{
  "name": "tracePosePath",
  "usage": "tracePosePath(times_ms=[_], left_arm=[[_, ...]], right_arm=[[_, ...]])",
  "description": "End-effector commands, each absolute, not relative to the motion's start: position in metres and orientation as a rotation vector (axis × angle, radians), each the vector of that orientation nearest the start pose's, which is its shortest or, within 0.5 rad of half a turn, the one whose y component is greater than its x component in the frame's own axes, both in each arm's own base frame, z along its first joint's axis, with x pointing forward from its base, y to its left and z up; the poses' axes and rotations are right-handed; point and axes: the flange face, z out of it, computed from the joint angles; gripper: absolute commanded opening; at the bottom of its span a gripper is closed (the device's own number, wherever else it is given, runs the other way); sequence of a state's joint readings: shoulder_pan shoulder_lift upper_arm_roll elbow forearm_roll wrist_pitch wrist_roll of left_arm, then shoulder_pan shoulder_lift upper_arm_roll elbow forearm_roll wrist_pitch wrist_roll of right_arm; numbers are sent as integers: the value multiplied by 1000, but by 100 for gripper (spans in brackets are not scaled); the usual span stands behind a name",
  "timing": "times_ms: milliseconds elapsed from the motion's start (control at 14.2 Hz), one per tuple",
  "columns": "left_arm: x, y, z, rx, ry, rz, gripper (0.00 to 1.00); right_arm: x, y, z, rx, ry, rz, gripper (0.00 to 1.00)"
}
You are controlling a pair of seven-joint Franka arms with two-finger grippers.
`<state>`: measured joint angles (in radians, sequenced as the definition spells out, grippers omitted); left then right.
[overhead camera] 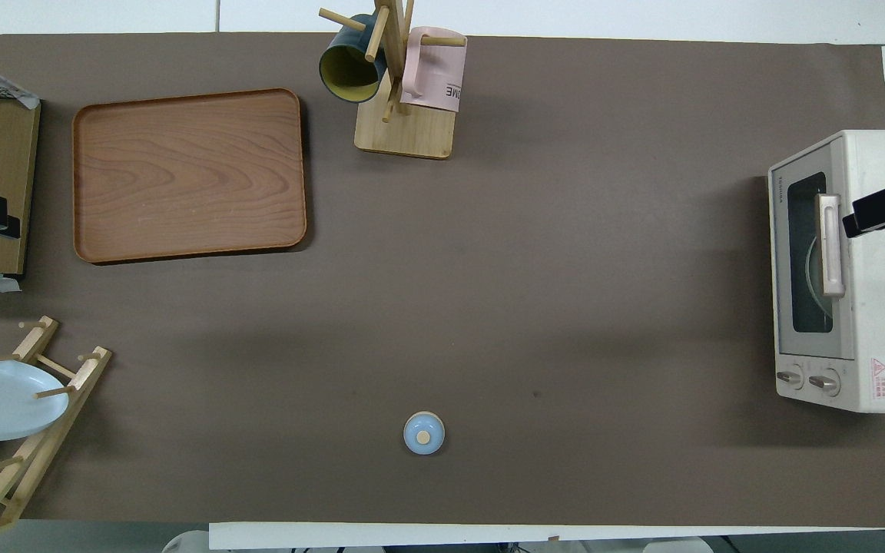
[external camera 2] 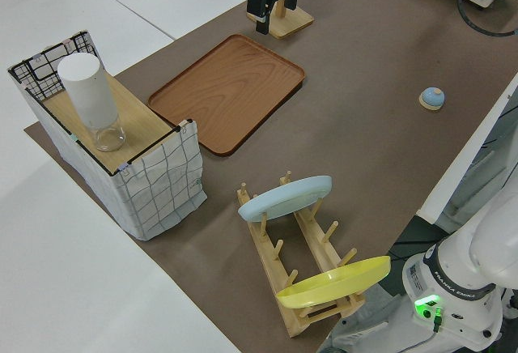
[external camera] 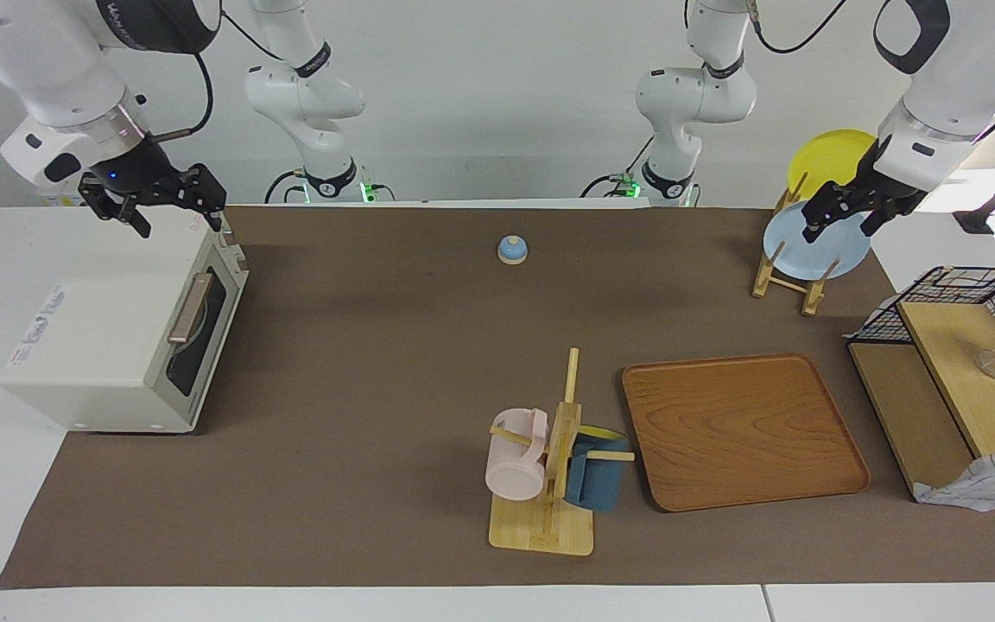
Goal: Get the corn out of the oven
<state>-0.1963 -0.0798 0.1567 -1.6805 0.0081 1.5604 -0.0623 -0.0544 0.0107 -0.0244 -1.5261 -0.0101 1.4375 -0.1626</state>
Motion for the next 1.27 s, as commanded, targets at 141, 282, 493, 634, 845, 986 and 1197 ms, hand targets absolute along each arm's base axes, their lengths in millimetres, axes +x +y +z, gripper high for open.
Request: tracePosePath(times_ms=[141,282,493,634,845,986,1197], left_arm=[[526,-13,620,-3134,-26,76,100],[526,-13,620,-3134,-26,76,100],[526,-13,620,-3134,-26,76,100],[526,-13,620,-3134,-26,76,100],[526,-13,620,-3134,-26,76,100],[526,-13,620,-3134,-26,76,100],[526,-13,620,-3134,-26,76,100]], right_arm=[[540,-48,628,-3131,-104,178,100],[539,-56,626,-3130,-83,178,100],[533,-65,607,-3124,-84,165,92],[526,-59,586,-3131,-99,106,36],[526,-57,545,-3136,-163,27,3],[537,-62,520,-3141,-168,42,0],[539,-70,500,-3152,-170,93,0]])
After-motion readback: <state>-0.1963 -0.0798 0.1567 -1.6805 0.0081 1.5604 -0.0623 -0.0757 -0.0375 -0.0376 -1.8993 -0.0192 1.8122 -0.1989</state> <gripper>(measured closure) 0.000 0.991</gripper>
